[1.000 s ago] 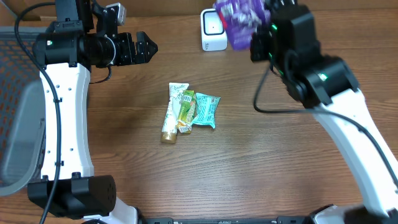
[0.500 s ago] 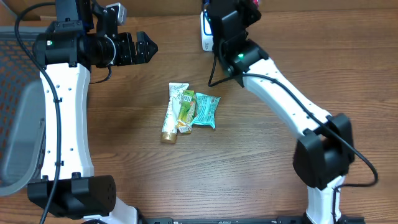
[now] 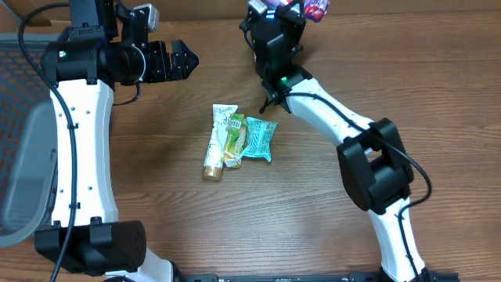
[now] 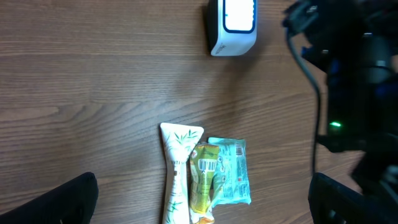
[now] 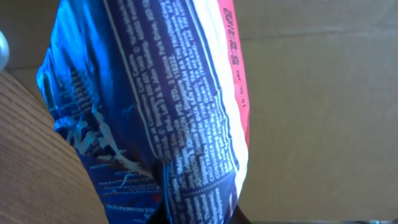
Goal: Scan the item barcode
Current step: 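Hold the purple pack's barcode up to the white scanner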
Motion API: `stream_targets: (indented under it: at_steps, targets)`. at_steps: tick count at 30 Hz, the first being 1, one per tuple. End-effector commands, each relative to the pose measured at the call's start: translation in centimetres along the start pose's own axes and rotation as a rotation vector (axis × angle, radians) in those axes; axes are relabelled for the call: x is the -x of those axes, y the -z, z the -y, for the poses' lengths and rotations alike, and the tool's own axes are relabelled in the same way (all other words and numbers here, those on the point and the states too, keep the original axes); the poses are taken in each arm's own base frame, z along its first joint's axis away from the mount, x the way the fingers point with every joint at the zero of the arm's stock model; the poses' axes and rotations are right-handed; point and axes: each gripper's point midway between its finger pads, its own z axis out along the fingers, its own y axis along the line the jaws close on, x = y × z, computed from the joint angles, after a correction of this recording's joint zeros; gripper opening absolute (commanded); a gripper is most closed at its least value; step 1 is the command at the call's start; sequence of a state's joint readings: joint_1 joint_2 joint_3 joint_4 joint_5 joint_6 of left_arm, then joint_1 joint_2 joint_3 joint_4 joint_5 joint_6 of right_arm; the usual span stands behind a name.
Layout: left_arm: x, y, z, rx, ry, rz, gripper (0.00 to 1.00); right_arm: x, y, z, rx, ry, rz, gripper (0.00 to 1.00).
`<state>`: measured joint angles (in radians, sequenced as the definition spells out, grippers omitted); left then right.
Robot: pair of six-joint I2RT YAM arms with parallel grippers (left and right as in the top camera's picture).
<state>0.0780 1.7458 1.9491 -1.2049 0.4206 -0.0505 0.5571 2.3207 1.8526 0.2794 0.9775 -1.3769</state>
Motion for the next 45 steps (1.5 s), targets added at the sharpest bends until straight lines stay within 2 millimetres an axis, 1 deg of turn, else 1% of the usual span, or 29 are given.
stream_targets:
  at_steps: [1, 4, 9, 15, 26, 31, 39, 42, 45]
  targets:
    - [0.0, -0.2, 0.1, 0.002, 0.001, -0.003, 0.99, 0.8, 0.2, 0.5, -0.04, 0.013, 0.004, 0.04]
    - [0.0, -0.2, 0.1, 0.002, 0.001, -0.003, 0.99, 1.5, 0.4, 0.4, -0.07, -0.034, 0.02, 0.04]
    - [0.0, -0.2, 0.1, 0.002, 0.001, -0.003, 1.0, 1.7, 0.4, -0.4, -0.069, -0.035, 0.024, 0.04]
    - [0.0, -0.2, 0.1, 0.002, 0.001, -0.003, 1.0, 2.1, 0.5, 0.2, -0.086, -0.065, 0.051, 0.04]
    - [0.0, -0.2, 0.1, 0.002, 0.001, -0.003, 1.0, 3.3, 0.5, 0.0, -0.067, -0.162, 0.122, 0.04]
    - [0.0, -0.2, 0.1, 0.002, 0.001, -0.003, 1.0, 3.0, 0.0, -0.3, -0.051, -0.205, 0.127, 0.04]
    - [0.0, -0.2, 0.1, 0.002, 0.001, -0.003, 0.99, 2.2, -1.1, -0.3, -0.047, -0.208, 0.12, 0.04]
    - [0.0, -0.2, 0.1, 0.002, 0.001, -0.003, 1.0, 1.8, -1.5, -0.4, -0.041, -0.256, 0.114, 0.04]
    - [0.0, -0.2, 0.1, 0.002, 0.001, -0.003, 0.99, 1.4, -2.0, -1.7, 0.01, -0.254, 0.107, 0.04]
